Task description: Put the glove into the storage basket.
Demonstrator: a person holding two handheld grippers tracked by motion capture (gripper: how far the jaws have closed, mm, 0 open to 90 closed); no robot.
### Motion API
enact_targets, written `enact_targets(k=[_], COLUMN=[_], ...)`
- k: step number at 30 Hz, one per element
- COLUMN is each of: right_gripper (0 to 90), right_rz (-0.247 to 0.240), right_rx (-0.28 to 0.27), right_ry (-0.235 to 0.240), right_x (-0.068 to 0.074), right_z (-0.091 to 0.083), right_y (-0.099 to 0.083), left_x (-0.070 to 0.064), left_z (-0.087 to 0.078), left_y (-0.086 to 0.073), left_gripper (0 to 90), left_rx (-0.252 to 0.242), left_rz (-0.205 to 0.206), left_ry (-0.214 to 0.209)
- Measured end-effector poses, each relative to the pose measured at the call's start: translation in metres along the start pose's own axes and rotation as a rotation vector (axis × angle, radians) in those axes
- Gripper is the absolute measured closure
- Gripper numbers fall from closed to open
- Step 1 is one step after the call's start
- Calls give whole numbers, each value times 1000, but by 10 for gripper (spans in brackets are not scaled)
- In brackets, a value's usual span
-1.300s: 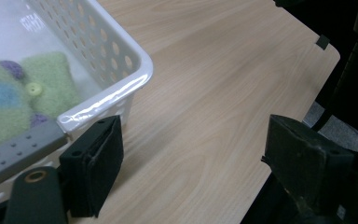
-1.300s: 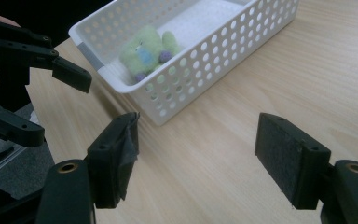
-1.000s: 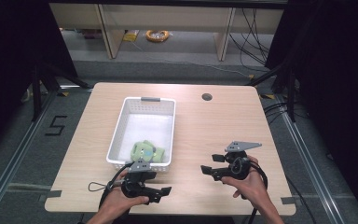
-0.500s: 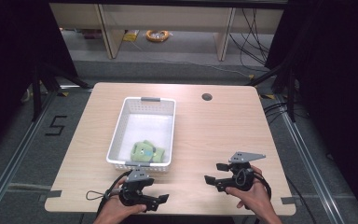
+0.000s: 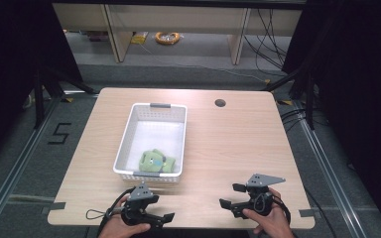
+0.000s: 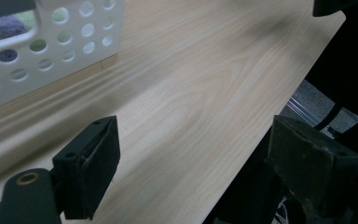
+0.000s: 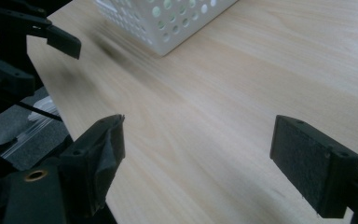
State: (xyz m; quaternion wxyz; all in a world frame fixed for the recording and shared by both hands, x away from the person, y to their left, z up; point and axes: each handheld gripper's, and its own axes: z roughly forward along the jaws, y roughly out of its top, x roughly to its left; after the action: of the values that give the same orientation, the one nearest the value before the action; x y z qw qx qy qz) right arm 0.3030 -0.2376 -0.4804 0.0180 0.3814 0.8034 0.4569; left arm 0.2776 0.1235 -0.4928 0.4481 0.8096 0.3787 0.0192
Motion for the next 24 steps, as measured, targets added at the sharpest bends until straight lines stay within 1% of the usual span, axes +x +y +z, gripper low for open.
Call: enact_targets(k=[1,2,3,4,5,6,7,8,9,10,11,12,13,14,15,16,17,18,19,20,21,22,23,24], right_gripper=[183,181,181,181,180,178,174,171,171,171,170,170,170,169,169,167,167,167,167,167,167,167,167,167], right_rz=[0,3,-11,8,-24,-26,-48,-29,-47,-31,-51,-24,-43,-33,-49,-47,-47,-33,-69,-71,-77,-62,-62,-66], right_rx=[9,3,8,12,24,28,32,40,47,51,57,57,60,70,66,72,72,74,68,68,66,71,71,75], right_ry=[5,5,4,5,-9,-10,-13,-11,-18,-31,-28,-36,-18,-28,-45,-41,-41,-47,-51,-54,-56,-34,-34,-34], right_x=[1,3,3,6,6,7,6,8,7,10,8,11,8,10,9,9,9,11,8,8,7,7,7,7], right_z=[-1,-1,-1,-1,-2,-2,-2,-2,-3,-3,-4,-4,-4,-5,-6,-7,-7,-7,-7,-7,-7,-5,-5,-5], right_y=[-2,-5,-7,-9,-11,-13,-15,-18,-20,-22,-24,-26,-27,-28,-29,-30,-30,-31,-31,-31,-31,-32,-32,-32], left_x=[1,1,1,1,1,1,1,2,2,1,1,1,0,-1,-2,-4,-4,-5,-5,-5,-6,-5,-5,-3], left_z=[0,0,-1,-1,-1,-1,-1,-1,-2,-1,-2,-2,-2,-1,-2,-1,-1,0,0,0,2,1,1,0], left_y=[-1,-3,-4,-5,-6,-7,-8,-10,-10,-12,-12,-13,-14,-15,-16,-17,-17,-17,-17,-17,-18,-17,-17,-17], left_gripper=[162,162,162,162,162,162,162,162,162,162,161,161,161,161,161,161,161,161,161,161,161,161,161,161], left_rx=[-4,-3,-2,-1,0,0,5,4,22,2,2,12,0,-2,11,3,3,-4,1,26,5,14,14,24], left_rz=[4,0,3,1,8,7,12,16,14,7,8,16,25,27,26,35,35,38,42,37,44,51,51,52], left_ry=[0,2,4,14,11,19,15,20,13,16,16,13,25,26,31,24,24,27,26,23,33,34,34,36])
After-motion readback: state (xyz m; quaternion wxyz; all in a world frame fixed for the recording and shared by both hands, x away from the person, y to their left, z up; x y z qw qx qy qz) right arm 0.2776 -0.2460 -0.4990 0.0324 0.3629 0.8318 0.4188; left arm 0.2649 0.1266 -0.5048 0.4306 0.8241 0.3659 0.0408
